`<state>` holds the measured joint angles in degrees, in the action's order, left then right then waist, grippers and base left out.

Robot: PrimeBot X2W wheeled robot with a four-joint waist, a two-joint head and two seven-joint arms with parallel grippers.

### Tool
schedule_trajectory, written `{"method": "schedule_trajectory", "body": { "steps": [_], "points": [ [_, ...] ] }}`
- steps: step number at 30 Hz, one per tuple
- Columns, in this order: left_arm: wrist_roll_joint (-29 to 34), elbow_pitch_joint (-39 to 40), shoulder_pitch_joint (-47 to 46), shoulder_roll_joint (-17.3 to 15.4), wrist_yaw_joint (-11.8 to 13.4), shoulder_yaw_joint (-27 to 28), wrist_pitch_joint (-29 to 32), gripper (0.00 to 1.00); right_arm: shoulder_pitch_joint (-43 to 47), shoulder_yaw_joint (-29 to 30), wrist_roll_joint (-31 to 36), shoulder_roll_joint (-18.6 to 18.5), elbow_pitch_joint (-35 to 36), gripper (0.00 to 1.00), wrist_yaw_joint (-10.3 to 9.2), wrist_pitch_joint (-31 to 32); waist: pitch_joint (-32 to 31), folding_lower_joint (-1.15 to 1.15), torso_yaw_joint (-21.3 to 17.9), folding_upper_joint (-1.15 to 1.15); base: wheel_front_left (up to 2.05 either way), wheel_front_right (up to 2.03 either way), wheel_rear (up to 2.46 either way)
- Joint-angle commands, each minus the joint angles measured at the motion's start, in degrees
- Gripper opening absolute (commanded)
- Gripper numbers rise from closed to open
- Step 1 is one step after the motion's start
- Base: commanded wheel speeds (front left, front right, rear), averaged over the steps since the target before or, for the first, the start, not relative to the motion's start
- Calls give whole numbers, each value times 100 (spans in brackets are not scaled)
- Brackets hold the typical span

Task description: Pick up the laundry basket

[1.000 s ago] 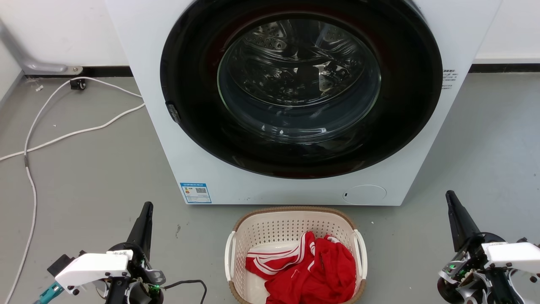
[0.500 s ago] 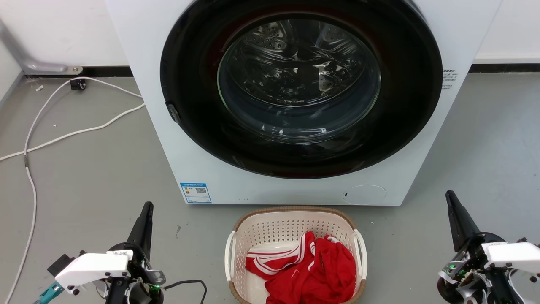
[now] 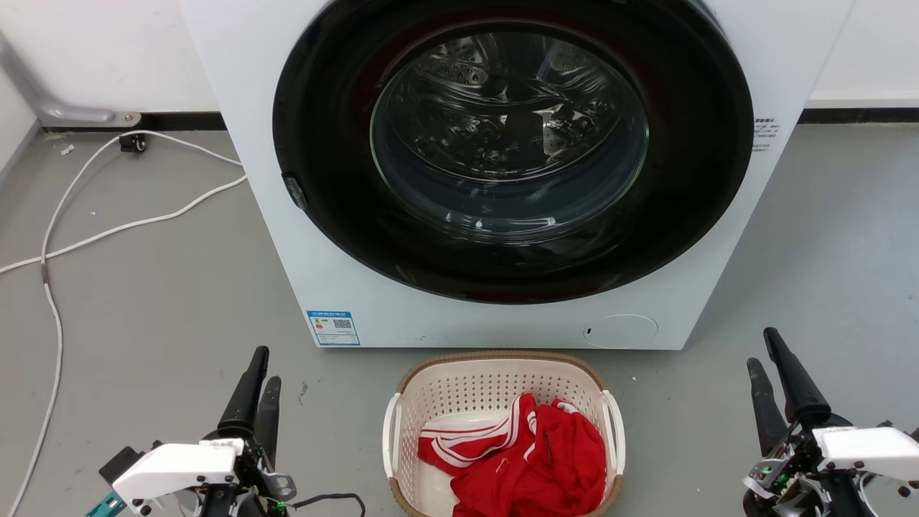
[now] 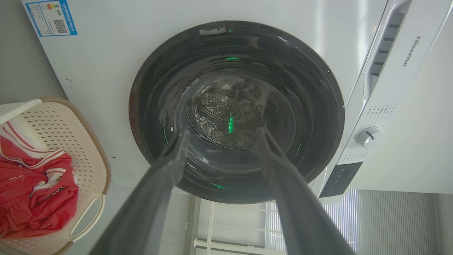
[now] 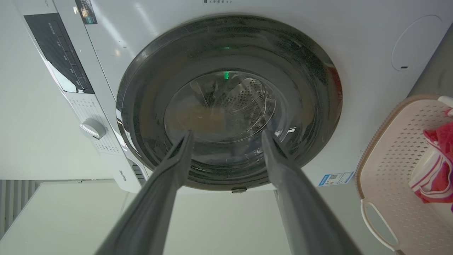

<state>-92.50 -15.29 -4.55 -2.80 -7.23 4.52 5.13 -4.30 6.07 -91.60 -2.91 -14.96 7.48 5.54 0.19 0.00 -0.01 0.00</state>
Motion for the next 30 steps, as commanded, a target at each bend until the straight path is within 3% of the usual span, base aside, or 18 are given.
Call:
{"method": "schedule_trajectory", "body": {
  "steps": [1, 10, 21, 30],
  "points": [
    [41, 122, -146, -24, -12, -91, -74, 100, -78, -38, 72, -19, 159, 100, 1, -68, 1, 0, -1, 0, 0, 0, 0],
    [505, 293, -165, -23, -14, -178, -294, 100, -11, -200, 678, -154, 248, 100, 1, -327, -1, 0, -3, 0, 0, 0, 0],
    [2227, 513, -145, -22, 12, -407, -563, 100, 33, -196, 2520, -143, 403, 100, 1, -598, -4, 0, -2, 0, 0, 0, 0],
    [3586, 537, -148, -22, 183, -772, -760, 100, 87, -221, 3930, -85, 497, 100, 1, -796, -15, 0, 12, 0, 0, 0, 0]
  ]
}}
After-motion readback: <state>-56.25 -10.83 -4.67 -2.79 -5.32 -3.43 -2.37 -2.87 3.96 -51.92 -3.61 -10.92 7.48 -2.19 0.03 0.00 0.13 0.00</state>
